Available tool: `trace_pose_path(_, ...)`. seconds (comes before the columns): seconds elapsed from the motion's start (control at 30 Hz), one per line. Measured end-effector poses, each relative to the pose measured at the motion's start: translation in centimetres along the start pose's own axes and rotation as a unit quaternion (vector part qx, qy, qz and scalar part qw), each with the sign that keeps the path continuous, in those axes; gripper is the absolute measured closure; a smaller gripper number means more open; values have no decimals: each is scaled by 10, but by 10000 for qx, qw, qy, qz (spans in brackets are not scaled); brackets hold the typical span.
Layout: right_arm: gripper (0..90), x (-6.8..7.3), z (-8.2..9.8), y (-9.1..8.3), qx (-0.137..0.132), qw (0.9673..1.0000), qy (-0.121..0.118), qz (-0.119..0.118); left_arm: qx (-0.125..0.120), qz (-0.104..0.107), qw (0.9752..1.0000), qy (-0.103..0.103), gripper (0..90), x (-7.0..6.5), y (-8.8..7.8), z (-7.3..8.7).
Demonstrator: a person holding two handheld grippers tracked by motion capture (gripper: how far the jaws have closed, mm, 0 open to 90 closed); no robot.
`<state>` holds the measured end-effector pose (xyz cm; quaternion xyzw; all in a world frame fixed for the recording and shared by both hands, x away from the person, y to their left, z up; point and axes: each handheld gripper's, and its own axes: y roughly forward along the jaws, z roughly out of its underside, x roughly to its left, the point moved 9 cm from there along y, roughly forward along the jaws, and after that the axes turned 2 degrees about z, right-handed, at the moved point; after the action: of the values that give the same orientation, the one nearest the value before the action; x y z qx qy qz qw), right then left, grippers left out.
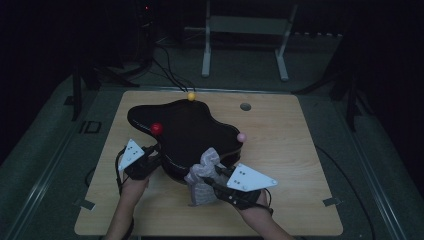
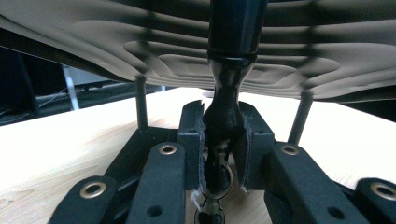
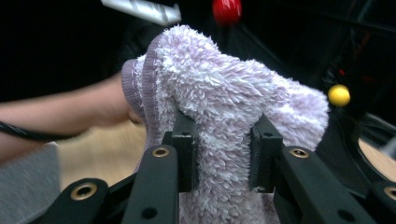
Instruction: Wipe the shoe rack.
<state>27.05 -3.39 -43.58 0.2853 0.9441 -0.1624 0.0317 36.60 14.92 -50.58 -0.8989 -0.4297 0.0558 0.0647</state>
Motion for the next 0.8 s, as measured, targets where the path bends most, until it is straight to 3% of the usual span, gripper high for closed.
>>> trace_pose_path(0.1, 692, -5, 17, 8, 180, 9995, 252, 18, -11, 21, 10000, -12, 746, 0, 0, 0)
trace_pose_path(0.17, 691, -8, 18, 5, 229, 9994, 230, 84, -11, 30, 10000, -17, 746, 0, 0, 0)
trace_pose_path(0.37, 690, 6, -17, -1, -168, 9997, 29, -193, -2, 38, 10000, 12, 746, 0, 1, 0)
trace_pose_path(0.53, 684, 20, -37, 7, -287, 9987, -156, -384, 12, 21, 10000, 7, 746, 0, 0, 0)
trace_pose_path(0.6, 680, 22, -42, 13, -290, 9985, -103, -463, 2, 46, 10000, -6, 746, 0, 0, 0)
trace_pose_path(0.8, 667, 22, -40, 32, -175, 9991, -184, -344, 15, 68, 10000, 11, 746, 0, 0, 0)
